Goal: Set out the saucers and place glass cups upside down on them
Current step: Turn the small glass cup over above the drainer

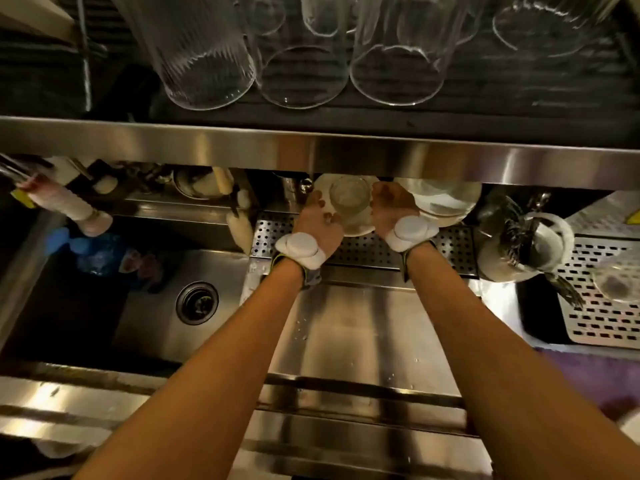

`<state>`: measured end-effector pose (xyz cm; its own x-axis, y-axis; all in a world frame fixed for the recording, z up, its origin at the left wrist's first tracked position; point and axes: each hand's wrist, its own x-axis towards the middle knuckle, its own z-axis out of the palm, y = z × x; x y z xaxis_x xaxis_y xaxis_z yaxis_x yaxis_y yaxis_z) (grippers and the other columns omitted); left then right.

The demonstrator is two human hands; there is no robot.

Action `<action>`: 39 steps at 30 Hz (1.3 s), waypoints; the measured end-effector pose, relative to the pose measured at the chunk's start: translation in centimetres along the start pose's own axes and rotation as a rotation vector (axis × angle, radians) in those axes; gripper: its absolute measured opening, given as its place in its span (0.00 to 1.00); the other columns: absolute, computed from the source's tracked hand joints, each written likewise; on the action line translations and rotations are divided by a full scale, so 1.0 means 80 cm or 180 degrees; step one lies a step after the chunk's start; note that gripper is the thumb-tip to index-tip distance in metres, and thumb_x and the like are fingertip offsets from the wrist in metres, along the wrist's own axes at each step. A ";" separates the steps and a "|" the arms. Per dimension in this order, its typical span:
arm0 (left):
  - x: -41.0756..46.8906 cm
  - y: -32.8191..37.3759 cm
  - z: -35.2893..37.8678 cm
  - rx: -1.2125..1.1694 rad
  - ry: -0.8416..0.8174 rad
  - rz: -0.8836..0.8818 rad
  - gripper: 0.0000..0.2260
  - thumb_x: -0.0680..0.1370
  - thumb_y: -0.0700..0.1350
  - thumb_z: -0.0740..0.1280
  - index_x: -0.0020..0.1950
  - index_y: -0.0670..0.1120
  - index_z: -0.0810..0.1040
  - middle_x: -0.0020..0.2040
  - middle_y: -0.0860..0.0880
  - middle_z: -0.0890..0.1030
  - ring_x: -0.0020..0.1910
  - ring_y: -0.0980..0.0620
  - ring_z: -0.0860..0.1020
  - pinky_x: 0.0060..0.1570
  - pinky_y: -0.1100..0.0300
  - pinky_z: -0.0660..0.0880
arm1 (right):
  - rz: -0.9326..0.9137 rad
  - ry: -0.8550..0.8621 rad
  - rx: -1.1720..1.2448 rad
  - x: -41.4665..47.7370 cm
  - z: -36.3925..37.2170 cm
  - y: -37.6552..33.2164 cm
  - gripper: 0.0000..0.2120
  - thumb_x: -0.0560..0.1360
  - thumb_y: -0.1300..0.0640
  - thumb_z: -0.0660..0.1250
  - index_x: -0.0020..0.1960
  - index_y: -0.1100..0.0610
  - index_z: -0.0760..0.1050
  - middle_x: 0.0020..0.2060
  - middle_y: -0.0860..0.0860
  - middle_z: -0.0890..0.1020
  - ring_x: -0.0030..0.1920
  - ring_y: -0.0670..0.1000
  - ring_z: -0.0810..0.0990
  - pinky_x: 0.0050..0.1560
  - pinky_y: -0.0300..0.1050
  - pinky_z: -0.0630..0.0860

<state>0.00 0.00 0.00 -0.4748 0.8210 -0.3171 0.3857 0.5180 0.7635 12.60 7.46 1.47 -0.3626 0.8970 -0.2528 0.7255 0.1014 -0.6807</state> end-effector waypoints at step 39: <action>-0.094 -0.024 -0.025 -0.1093 0.0375 0.0096 0.22 0.77 0.36 0.61 0.71 0.46 0.71 0.59 0.46 0.82 0.58 0.48 0.79 0.63 0.53 0.76 | 0.0665 0.0358 0.1356 -0.070 0.044 -0.039 0.14 0.81 0.53 0.61 0.61 0.56 0.80 0.60 0.59 0.83 0.62 0.62 0.81 0.64 0.60 0.77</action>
<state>1.21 -7.63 2.03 -0.5628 0.7910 -0.2399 0.1224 0.3668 0.9222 10.30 0.58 2.55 -0.1522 0.9226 -0.3543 0.4635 -0.2500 -0.8501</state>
